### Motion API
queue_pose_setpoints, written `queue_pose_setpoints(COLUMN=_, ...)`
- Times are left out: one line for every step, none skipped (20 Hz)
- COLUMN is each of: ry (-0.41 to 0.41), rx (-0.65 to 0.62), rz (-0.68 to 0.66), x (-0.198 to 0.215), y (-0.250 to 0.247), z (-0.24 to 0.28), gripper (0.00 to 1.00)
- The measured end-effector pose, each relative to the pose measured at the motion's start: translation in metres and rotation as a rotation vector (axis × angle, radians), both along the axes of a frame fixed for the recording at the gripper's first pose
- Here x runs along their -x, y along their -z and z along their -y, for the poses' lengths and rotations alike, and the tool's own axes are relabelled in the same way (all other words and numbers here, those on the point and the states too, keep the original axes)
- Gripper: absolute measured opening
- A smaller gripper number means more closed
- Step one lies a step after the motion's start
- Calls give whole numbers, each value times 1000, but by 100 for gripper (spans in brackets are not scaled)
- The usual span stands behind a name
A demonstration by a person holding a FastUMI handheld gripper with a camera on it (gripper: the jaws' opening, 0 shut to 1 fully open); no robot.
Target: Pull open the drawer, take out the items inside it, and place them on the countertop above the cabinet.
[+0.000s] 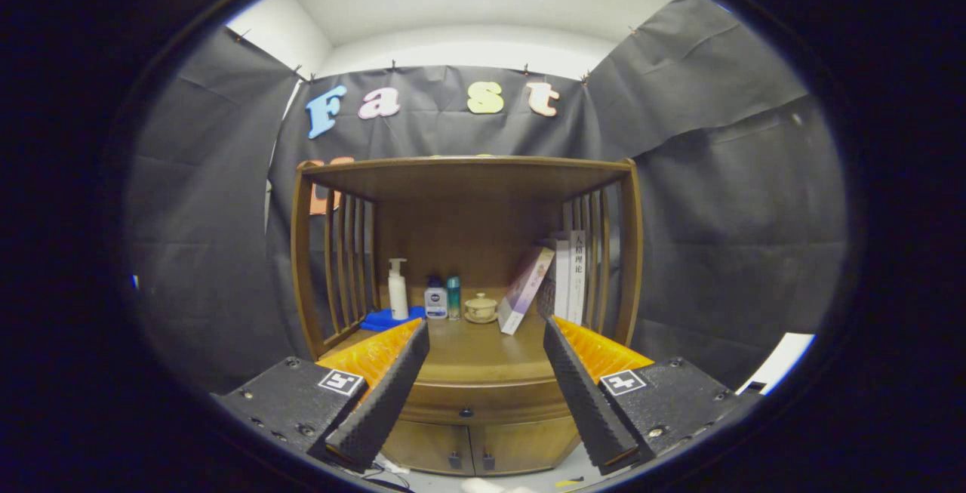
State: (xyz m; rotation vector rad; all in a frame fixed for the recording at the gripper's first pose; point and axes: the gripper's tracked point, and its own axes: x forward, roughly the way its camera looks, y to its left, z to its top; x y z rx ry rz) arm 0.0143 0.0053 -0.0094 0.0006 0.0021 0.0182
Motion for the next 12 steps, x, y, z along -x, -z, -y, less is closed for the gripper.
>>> queue_pose_setpoints(ry=-4, rx=-4, rz=-2, x=-3, y=4, z=-1, gripper=99)
queue_pose_setpoints(ry=-2, rx=-4, rz=-5, x=-7, y=11, z=1, gripper=99)
queue_pose_setpoints(ry=0, rx=-2, rz=-7, x=-11, y=16, z=2, gripper=99)
queue_pose_setpoints(ry=-2, rx=0, rz=-9, x=-14, y=24, z=1, gripper=99)
queue_pose_setpoints(ry=-6, rx=1, rz=-11, x=-18, y=30, z=1, gripper=99)
queue_pose_setpoints(ry=-11, rx=2, rz=-12, x=-22, y=38, z=0, gripper=99)
queue_pose_setpoints(ry=-14, rx=2, rz=-21, x=-27, y=47, z=-1, gripper=99)
queue_pose_setpoints(ry=-21, rx=2, rz=-30, x=-33, y=58, z=-2, gripper=99)
queue_pose_setpoints(ry=-30, rx=0, rz=-38, x=-37, y=67, z=-3, gripper=99)
queue_pose_setpoints(ry=-44, rx=-2, rz=-45, x=-43, y=79, z=-5, gripper=99)
queue_pose_setpoints(ry=-49, rx=-4, rz=-51, x=-48, y=90, z=-5, gripper=99)
queue_pose_setpoints(ry=-40, rx=-2, rz=-65, x=-55, y=104, z=-4, gripper=99)
